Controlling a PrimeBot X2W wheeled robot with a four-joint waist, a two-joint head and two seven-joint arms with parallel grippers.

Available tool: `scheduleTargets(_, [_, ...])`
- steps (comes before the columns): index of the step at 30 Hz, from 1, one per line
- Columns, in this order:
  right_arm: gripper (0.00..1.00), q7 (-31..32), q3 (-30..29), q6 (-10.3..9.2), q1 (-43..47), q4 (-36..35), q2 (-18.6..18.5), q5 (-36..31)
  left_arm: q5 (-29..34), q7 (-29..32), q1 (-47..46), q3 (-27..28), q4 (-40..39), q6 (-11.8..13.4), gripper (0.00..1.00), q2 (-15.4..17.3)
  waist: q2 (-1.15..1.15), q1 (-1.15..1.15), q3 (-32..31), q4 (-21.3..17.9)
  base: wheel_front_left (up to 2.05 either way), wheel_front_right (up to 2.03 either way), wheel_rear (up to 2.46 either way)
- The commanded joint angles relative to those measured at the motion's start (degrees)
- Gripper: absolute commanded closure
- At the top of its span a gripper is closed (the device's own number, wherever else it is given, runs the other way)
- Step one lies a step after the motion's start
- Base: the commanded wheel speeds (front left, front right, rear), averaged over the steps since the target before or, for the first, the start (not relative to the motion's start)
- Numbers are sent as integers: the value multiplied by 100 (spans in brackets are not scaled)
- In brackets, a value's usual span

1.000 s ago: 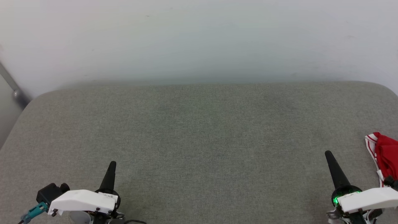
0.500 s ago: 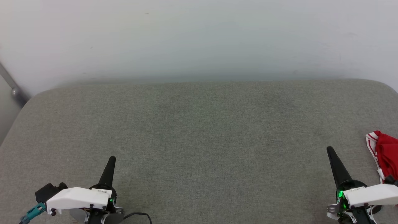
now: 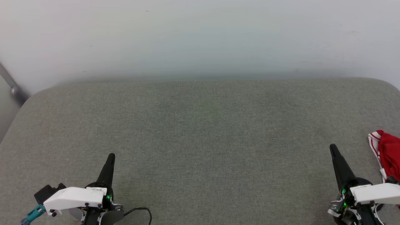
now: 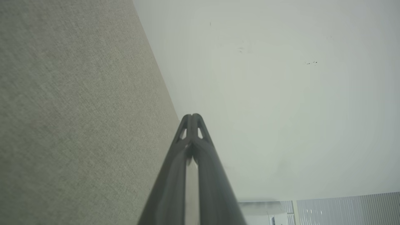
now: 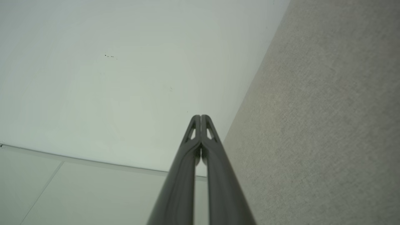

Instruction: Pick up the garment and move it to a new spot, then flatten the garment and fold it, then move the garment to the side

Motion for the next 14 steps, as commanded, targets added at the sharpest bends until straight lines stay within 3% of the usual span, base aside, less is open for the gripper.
scheduleTargets(1, [100, 16, -15, 1, -107, 15, 18, 114, -73, 31, -91, 48, -1, -70, 100, -26, 0, -1, 4, 0, 0, 0, 0])
scheduleTargets(14, [100, 31, -49, 0, -210, 161, 31, 682, -478, 177, -146, 247, 39, -192, 100, -166, 0, -1, 53, -4, 0, 0, 0])
